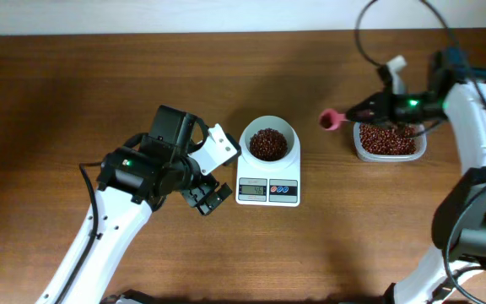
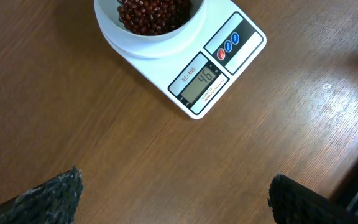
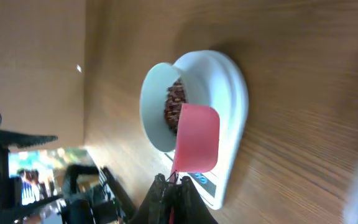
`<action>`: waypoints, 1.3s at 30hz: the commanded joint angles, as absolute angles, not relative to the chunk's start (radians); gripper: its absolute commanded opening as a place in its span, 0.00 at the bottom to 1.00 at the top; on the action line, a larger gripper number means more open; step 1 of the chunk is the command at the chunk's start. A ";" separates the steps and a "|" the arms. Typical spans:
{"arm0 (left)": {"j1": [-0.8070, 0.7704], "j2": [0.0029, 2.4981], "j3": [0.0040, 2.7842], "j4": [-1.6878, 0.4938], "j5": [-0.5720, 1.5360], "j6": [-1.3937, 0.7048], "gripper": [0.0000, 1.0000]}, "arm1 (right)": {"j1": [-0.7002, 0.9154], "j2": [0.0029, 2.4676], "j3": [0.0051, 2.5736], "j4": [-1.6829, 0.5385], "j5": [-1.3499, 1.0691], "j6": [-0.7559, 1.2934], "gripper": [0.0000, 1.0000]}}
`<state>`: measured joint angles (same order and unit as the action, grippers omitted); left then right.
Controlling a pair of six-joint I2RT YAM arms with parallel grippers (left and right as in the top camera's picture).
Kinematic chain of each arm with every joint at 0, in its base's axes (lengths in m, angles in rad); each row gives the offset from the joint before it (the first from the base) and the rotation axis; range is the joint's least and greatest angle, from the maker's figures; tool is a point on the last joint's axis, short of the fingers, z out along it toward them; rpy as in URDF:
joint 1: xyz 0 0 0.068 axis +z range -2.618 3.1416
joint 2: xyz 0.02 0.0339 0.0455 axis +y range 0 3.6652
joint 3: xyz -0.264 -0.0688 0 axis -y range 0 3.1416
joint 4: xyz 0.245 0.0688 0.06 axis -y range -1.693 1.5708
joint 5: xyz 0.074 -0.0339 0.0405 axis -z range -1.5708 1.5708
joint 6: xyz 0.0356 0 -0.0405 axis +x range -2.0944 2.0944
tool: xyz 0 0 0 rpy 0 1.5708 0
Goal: Scoop and weigh 50g on scale
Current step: 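Lift the filled scoop and move it over the white bowl, then tilt the scoop slowly to trickle beans into the white bowl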
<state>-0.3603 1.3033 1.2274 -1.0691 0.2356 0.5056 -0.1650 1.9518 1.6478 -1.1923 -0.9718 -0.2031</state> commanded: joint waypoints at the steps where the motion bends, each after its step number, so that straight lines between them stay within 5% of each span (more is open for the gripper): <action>1: -0.355 1.295 1.224 -1.069 0.239 0.521 0.99 | -0.066 1.923 1.666 -1.170 -1.003 -0.200 0.04; 9: -0.355 1.295 1.224 -1.070 0.239 0.521 0.99 | 0.094 1.923 1.674 -1.058 -0.941 -0.200 0.04; 12: -0.355 1.295 1.224 -1.070 0.239 0.521 0.99 | 0.100 1.917 1.714 -1.057 -1.008 -0.258 0.04; 15: -0.355 1.295 1.224 -1.070 0.239 0.521 0.99 | 0.101 1.917 1.721 -1.067 -0.775 -0.149 0.04; 23: -0.355 1.295 1.224 -1.070 0.239 0.521 0.99 | 0.111 1.915 1.736 -1.065 -1.021 -0.294 0.04; 26: -0.355 1.295 1.224 -1.070 0.239 0.521 0.99 | 0.124 1.917 1.736 -1.092 -0.758 -0.198 0.04; 39: -0.355 1.295 1.224 -1.070 0.239 0.521 0.99 | 0.124 1.916 1.736 -1.069 -0.842 -0.201 0.04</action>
